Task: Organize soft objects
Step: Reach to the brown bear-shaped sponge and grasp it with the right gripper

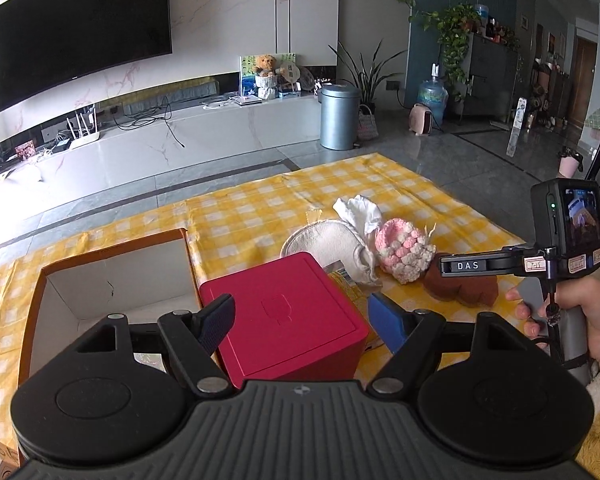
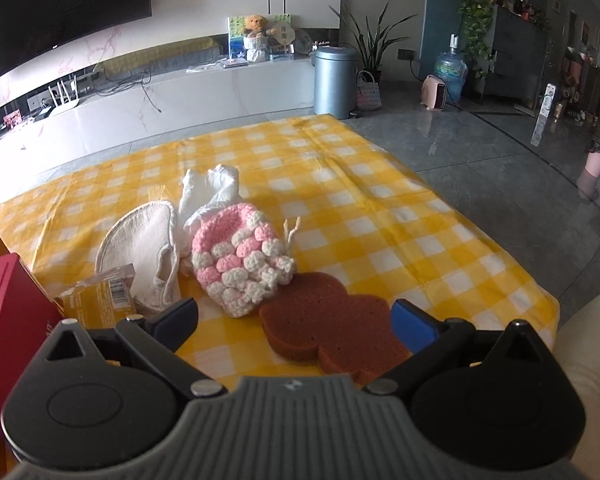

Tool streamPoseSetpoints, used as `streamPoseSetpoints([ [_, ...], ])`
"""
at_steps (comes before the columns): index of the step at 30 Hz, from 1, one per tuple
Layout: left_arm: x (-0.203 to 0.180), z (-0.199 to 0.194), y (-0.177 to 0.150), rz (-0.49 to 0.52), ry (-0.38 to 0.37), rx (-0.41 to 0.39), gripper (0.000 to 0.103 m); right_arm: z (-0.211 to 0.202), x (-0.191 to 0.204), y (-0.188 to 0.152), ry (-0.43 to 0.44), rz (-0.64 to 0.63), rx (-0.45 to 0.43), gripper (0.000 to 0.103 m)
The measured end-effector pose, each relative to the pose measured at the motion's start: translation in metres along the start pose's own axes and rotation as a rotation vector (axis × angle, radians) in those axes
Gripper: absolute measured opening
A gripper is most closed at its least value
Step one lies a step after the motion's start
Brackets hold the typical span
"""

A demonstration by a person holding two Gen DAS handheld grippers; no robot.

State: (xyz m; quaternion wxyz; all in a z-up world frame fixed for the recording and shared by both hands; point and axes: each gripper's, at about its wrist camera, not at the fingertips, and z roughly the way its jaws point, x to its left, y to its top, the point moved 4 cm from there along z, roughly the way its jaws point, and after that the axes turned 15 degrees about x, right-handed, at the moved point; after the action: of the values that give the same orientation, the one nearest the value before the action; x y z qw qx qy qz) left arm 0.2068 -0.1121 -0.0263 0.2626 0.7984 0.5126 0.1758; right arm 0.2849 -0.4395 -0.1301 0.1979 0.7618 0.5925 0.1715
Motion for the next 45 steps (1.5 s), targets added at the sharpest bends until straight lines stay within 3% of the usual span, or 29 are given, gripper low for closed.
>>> streamPoseSetpoints([
  [4, -0.009, 0.007, 0.002, 0.018, 0.001, 0.018, 0.089, 0.03, -0.01, 0.004, 0.026, -0.013, 0.064, 0.101],
  [10, -0.016, 0.011, 0.005, 0.019, -0.026, 0.032, 0.089, 0.07, -0.024, 0.013, -0.025, -0.087, 0.117, 0.101],
  [16, -0.024, 0.013, 0.005, 0.039, -0.033, 0.037, 0.089, 0.082, -0.038, 0.014, 0.077, -0.097, 0.12, 0.1],
  [23, -0.026, 0.014, 0.003, 0.038, -0.033, 0.045, 0.089, 0.079, -0.026, 0.004, 0.042, -0.173, 0.197, 0.097],
  [29, -0.026, 0.018, 0.002, 0.038, -0.028, 0.054, 0.089, 0.062, -0.029, -0.008, 0.14, -0.085, 0.315, 0.095],
  [34, -0.023, 0.023, 0.002, 0.007, -0.058, 0.073, 0.089, 0.056, -0.029, -0.021, 0.314, 0.027, 0.459, 0.098],
  [35, -0.022, 0.023, 0.002, 0.004, -0.062, 0.073, 0.089, 0.054, -0.03, -0.022, 0.326, 0.055, 0.454, 0.098],
  [37, -0.022, 0.023, 0.001, 0.002, -0.061, 0.074, 0.089, 0.043, -0.032, -0.02, 0.266, 0.063, 0.387, 0.099],
  [41, -0.021, 0.022, 0.001, 0.005, -0.056, 0.07, 0.089, 0.026, -0.027, -0.013, 0.196, -0.011, 0.261, 0.1],
  [45, -0.021, 0.02, 0.001, 0.012, -0.051, 0.072, 0.089, 0.037, -0.006, -0.017, 0.202, -0.124, 0.332, 0.101],
])
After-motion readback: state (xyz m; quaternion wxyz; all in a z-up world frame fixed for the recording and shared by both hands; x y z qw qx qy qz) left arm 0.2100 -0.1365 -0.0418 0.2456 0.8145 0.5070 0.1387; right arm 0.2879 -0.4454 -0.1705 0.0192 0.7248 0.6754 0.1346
